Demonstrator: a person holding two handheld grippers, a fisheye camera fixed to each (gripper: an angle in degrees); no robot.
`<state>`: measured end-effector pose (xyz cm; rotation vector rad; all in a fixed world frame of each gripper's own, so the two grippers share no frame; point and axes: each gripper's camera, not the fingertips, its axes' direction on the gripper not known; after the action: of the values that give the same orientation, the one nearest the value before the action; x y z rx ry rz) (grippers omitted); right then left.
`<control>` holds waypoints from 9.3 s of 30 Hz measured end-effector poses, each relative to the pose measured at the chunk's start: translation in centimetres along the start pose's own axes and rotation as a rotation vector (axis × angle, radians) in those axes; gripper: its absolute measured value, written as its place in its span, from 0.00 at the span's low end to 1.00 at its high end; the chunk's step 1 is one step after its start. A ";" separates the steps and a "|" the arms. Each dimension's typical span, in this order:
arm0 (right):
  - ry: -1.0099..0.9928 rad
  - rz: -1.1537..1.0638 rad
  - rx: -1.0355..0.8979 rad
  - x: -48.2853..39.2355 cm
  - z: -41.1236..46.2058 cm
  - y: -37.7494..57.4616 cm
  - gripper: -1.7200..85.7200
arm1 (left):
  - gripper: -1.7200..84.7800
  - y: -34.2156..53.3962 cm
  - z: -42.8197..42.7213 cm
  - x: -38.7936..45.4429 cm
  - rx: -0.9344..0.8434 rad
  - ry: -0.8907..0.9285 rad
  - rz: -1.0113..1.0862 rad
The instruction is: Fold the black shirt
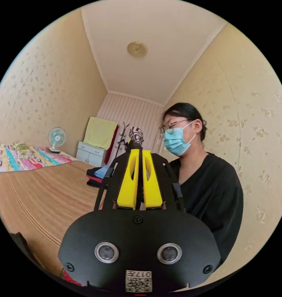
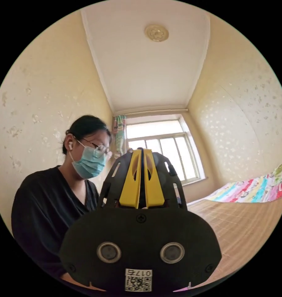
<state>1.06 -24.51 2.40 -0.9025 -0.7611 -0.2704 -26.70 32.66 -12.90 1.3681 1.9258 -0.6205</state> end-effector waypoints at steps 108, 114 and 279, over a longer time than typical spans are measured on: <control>0.437 0.007 -1.277 8.1 37.9 59.3 0.15 | 0.02 26.5 -26.6 2.9 0.500 -0.980 -1.272; 0.327 -0.244 -1.228 2.1 47.4 62.4 0.17 | 0.01 22.4 -27.6 7.1 0.515 -0.895 -1.176; 1.486 0.798 -0.858 9.6 4.6 29.7 0.10 | 0.05 21.7 -8.0 -7.3 -0.424 -0.710 -1.023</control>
<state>20.90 -1.93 -7.20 -1.3747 1.1758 -0.4523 -6.70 41.07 -1.98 -0.1980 1.8584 -0.9157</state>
